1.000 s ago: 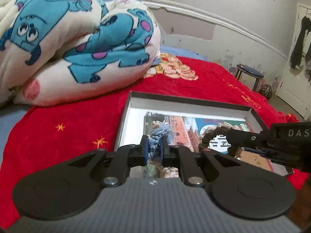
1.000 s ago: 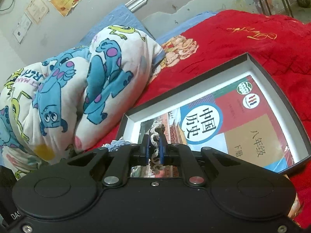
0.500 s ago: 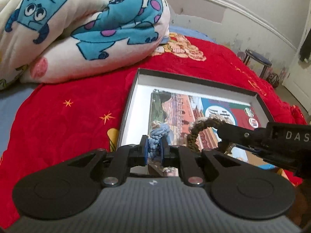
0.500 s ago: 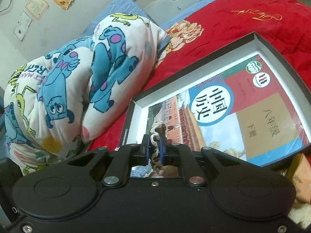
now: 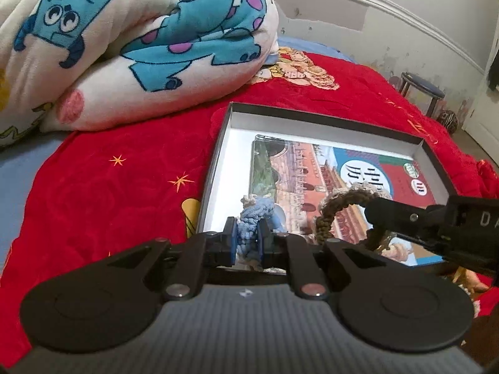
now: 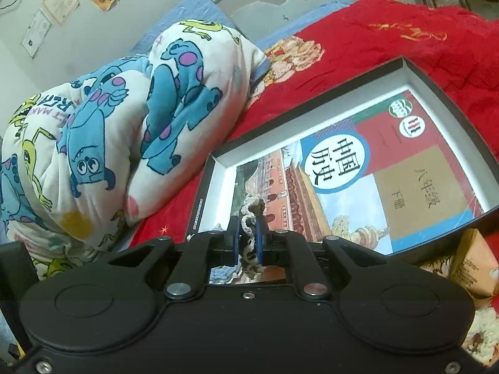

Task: Organize objects
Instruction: 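Lower both held hair ties into the box onto the textbook, then open both tools to release the scrunchie and ring in the box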

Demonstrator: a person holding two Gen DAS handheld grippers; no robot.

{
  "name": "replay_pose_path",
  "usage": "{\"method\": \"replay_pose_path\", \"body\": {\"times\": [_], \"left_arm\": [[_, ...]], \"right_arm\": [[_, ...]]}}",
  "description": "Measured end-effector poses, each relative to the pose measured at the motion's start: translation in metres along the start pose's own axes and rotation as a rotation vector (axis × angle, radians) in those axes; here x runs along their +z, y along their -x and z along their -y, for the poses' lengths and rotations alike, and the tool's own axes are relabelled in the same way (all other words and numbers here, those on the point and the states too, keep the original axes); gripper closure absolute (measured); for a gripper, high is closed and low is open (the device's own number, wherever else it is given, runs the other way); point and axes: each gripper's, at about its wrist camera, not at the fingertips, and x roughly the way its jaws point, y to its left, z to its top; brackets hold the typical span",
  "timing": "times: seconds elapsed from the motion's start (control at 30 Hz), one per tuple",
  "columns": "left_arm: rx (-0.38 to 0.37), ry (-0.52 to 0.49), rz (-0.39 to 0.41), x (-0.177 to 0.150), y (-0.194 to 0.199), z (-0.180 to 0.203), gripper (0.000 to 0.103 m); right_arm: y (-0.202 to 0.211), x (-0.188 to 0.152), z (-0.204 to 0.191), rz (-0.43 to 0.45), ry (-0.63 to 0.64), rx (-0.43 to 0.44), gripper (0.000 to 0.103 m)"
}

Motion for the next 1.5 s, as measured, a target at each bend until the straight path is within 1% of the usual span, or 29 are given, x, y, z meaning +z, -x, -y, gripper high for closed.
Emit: {"method": "replay_pose_path", "body": {"times": [0.33, 0.47, 0.73, 0.77, 0.8, 0.87, 1.13, 1.23, 1.27, 1.37, 1.43, 1.5], "left_arm": [[0.004, -0.023, -0.014, -0.005, -0.009, 0.005, 0.083], [0.004, -0.021, -0.009, -0.004, -0.008, 0.005, 0.075], [-0.003, -0.009, -0.01, -0.004, -0.008, 0.002, 0.073], [-0.004, -0.008, -0.011, -0.004, -0.009, 0.002, 0.07], [-0.005, -0.008, -0.011, -0.004, -0.009, 0.002, 0.065], [-0.003, -0.007, -0.011, -0.004, -0.009, 0.002, 0.064], [-0.001, 0.006, -0.008, -0.005, -0.01, 0.002, 0.05], [-0.019, 0.016, -0.005, -0.006, -0.008, 0.001, 0.044], [-0.024, 0.017, -0.004, -0.006, -0.007, 0.001, 0.041], [-0.02, 0.007, 0.011, -0.006, -0.004, 0.003, 0.028], [-0.03, 0.004, 0.017, -0.006, -0.002, 0.004, 0.026], [-0.044, 0.005, 0.014, -0.006, 0.0, 0.004, 0.021]], "right_arm": [[-0.004, 0.003, 0.007, -0.011, -0.03, -0.006, 0.093], [-0.006, 0.002, 0.007, -0.013, -0.027, -0.02, 0.093], [-0.007, 0.0, 0.005, -0.019, -0.017, -0.023, 0.093], [-0.007, 0.0, 0.005, -0.02, -0.017, -0.024, 0.093], [-0.008, 0.0, 0.005, -0.022, -0.018, -0.025, 0.092], [-0.008, 0.0, 0.005, -0.026, -0.019, -0.024, 0.092], [-0.01, 0.0, 0.006, -0.037, -0.019, -0.028, 0.092], [-0.011, 0.0, 0.005, -0.042, -0.013, -0.033, 0.091], [-0.011, 0.0, 0.005, -0.044, -0.014, -0.036, 0.09], [-0.011, -0.002, 0.005, -0.051, -0.016, -0.047, 0.09], [-0.009, -0.002, 0.004, -0.051, -0.013, -0.051, 0.089], [-0.007, -0.003, 0.003, -0.05, -0.009, -0.05, 0.087]]}}
